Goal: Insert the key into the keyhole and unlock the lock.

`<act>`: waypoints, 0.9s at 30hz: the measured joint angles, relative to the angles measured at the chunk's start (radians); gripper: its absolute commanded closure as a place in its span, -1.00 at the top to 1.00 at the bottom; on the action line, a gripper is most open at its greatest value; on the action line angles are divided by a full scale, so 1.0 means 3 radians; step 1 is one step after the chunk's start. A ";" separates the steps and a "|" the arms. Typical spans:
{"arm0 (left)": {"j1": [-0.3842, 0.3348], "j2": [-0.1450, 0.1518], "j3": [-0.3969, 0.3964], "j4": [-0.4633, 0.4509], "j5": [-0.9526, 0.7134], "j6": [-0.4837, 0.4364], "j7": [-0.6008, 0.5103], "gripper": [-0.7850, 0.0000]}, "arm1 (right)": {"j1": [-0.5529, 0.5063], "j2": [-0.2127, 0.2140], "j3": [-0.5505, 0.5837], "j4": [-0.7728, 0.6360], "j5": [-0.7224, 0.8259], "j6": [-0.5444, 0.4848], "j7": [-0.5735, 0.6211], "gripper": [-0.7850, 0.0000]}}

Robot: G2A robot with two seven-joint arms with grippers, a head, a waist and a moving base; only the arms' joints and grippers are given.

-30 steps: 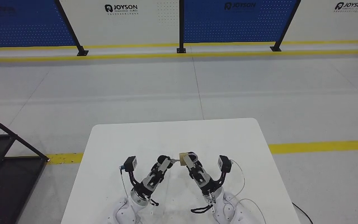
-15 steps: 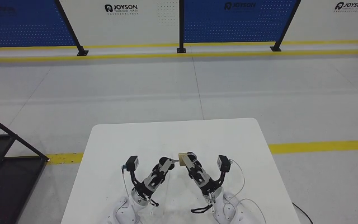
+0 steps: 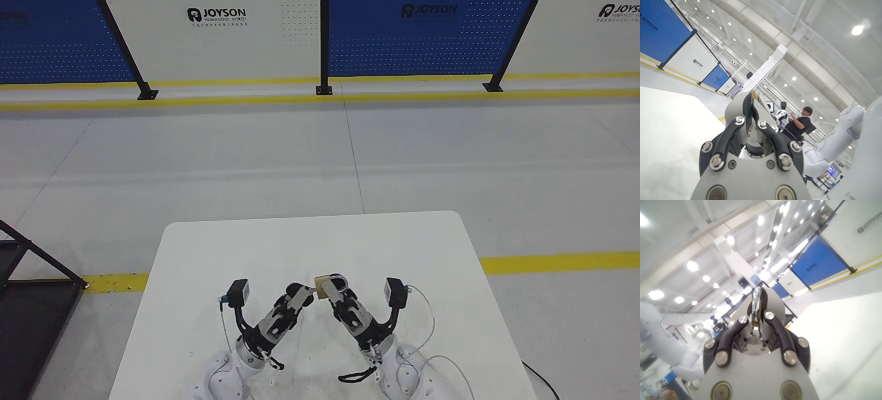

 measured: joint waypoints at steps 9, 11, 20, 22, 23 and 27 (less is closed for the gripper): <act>0.0026 -0.0026 -0.0037 0.0035 0.0438 0.0000 0.0285 -1.00 | -0.0010 -0.0006 -0.0001 -0.0003 0.0004 0.0041 0.0020 -1.00; 0.0028 -0.0036 -0.0042 0.0048 0.0535 0.0005 0.0354 -1.00 | -0.0006 -0.0007 -0.0002 -0.0003 0.0011 0.0053 0.0036 -1.00; 0.0066 -0.0093 -0.0046 0.0034 0.1066 0.0220 0.0776 -1.00 | -0.0009 -0.0009 -0.0002 -0.0010 0.0037 0.0087 0.0085 -1.00; 0.0078 -0.0104 -0.0042 0.0030 0.1212 0.0296 0.0882 -1.00 | -0.0010 -0.0010 -0.0001 -0.0012 0.0036 0.0095 0.0090 -1.00; 0.0082 -0.0108 -0.0038 0.0030 0.1273 0.0331 0.0926 -1.00 | -0.0010 -0.0010 0.0000 -0.0013 0.0036 0.0098 0.0091 -1.00; 0.0089 -0.0128 -0.0010 0.0047 0.1486 0.0430 0.1119 -1.00 | -0.0010 -0.0011 0.0002 -0.0014 0.0046 0.0102 0.0102 -1.00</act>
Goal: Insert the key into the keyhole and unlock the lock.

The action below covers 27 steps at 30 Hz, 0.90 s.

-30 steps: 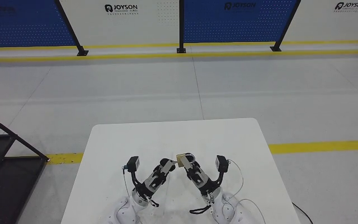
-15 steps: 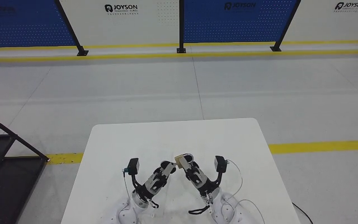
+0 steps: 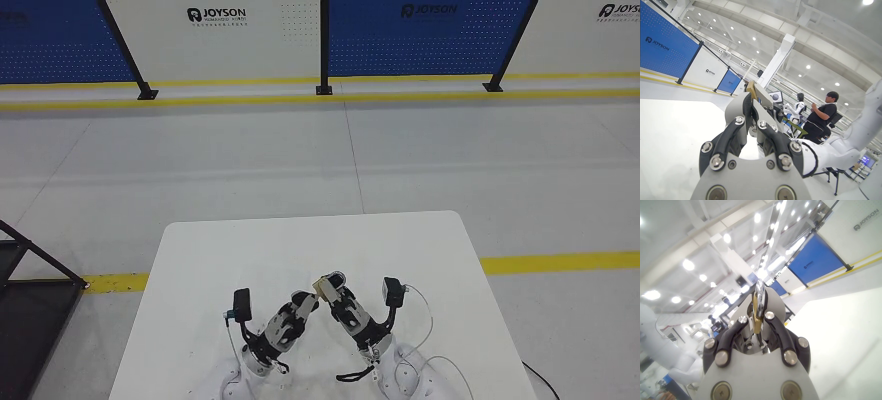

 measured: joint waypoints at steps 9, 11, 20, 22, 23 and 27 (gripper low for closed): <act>0.0006 -0.0034 0.0051 0.0020 0.0538 0.0402 0.0494 -1.00 | -0.0006 -0.0003 0.0007 -0.0002 0.0004 0.0005 -0.0009 -1.00; 0.0001 -0.0039 0.0067 0.0029 0.0649 0.0488 0.0595 -1.00 | -0.0008 -0.0004 0.0007 -0.0002 0.0008 0.0007 -0.0010 -1.00; -0.0032 -0.0061 0.0143 0.0099 0.1176 0.0989 0.1102 -1.00 | -0.0016 -0.0006 0.0017 -0.0006 0.0038 0.0007 -0.0002 -1.00; -0.0038 -0.0066 0.0164 0.0121 0.1313 0.1154 0.1233 -1.00 | -0.0018 -0.0006 0.0020 -0.0011 0.0038 0.0009 0.0001 -1.00; -0.0041 -0.0068 0.0175 0.0134 0.1367 0.1221 0.1283 -1.00 | -0.0019 -0.0006 0.0020 -0.0012 0.0038 0.0009 0.0002 -1.00; -0.0060 -0.0081 0.0217 0.0194 0.1561 0.1540 0.1446 -1.00 | -0.0022 -0.0007 0.0024 -0.0015 0.0040 0.0010 0.0007 -1.00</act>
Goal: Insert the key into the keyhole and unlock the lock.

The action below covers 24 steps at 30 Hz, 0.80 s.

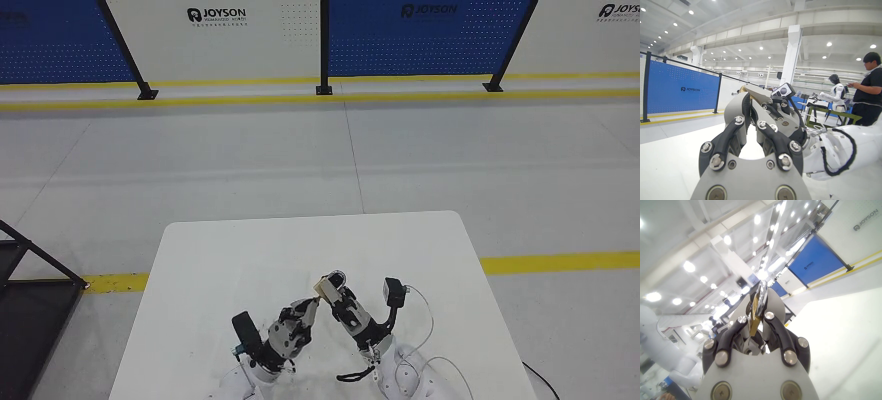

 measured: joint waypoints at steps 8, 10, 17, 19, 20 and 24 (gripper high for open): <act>-0.0034 -0.0017 0.0023 0.0063 0.0281 0.0613 0.0201 -1.00 | -0.0003 -0.0003 -0.0001 -0.0007 -0.0005 0.0006 0.0009 -1.00; -0.0046 -0.0023 0.0037 0.0081 0.0356 0.0774 0.0247 -1.00 | -0.0004 -0.0004 -0.0002 -0.0009 -0.0006 0.0008 0.0009 -1.00; -0.0093 -0.0039 0.0055 0.0131 0.0524 0.1169 0.0373 -1.00 | -0.0005 -0.0005 0.0001 -0.0009 -0.0007 0.0008 0.0011 -1.00; -0.0105 -0.0042 0.0051 0.0151 0.0604 0.1333 0.0383 -1.00 | -0.0006 -0.0006 0.0003 -0.0009 -0.0007 0.0006 0.0012 -1.00; -0.0107 -0.0044 0.0056 0.0156 0.0623 0.1374 0.0384 -1.00 | -0.0006 -0.0006 0.0004 -0.0009 -0.0007 0.0006 0.0013 -1.00; -0.0116 -0.0048 0.0068 0.0170 0.0662 0.1455 0.0383 -1.00 | -0.0006 -0.0007 0.0006 -0.0012 0.0000 0.0006 0.0013 -1.00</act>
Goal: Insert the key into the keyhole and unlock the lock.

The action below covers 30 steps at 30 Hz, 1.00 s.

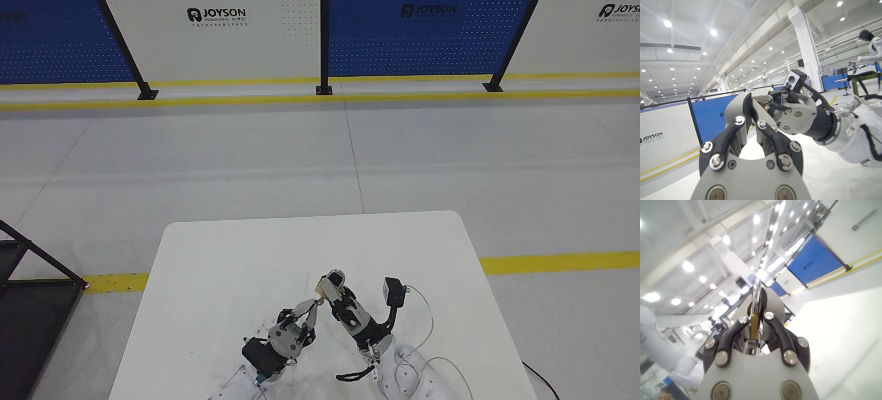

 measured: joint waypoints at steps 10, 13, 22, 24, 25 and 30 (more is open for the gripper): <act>0.0040 0.0008 -0.0038 -0.0047 -0.0287 -0.0317 0.0083 0.38 | -0.0012 -0.0003 0.0024 -0.0015 -0.0026 0.0018 -0.0061 -1.00; 0.0070 0.0024 -0.0057 -0.0056 -0.0350 -0.0505 0.0063 0.29 | -0.0017 -0.0006 0.0032 -0.0020 -0.0053 0.0045 -0.0098 -1.00; 0.0126 0.0055 -0.0055 -0.0059 -0.0521 -0.1007 -0.0249 -0.18 | -0.0023 -0.0020 0.0019 -0.0020 -0.0142 0.0083 -0.0209 -1.00; 0.0126 0.0053 -0.0030 -0.0060 -0.0583 -0.1104 -0.0326 -0.29 | -0.0021 -0.0024 0.0013 -0.0017 -0.0158 0.0087 -0.0226 -1.00; 0.0124 0.0051 -0.0021 -0.0060 -0.0610 -0.1137 -0.0363 -0.30 | -0.0020 -0.0026 0.0010 -0.0015 -0.0163 0.0091 -0.0232 -1.00; 0.0106 0.0043 0.0013 -0.0069 -0.0762 -0.1278 -0.0518 -0.29 | -0.0015 -0.0031 0.0003 -0.0005 -0.0181 0.0102 -0.0254 -1.00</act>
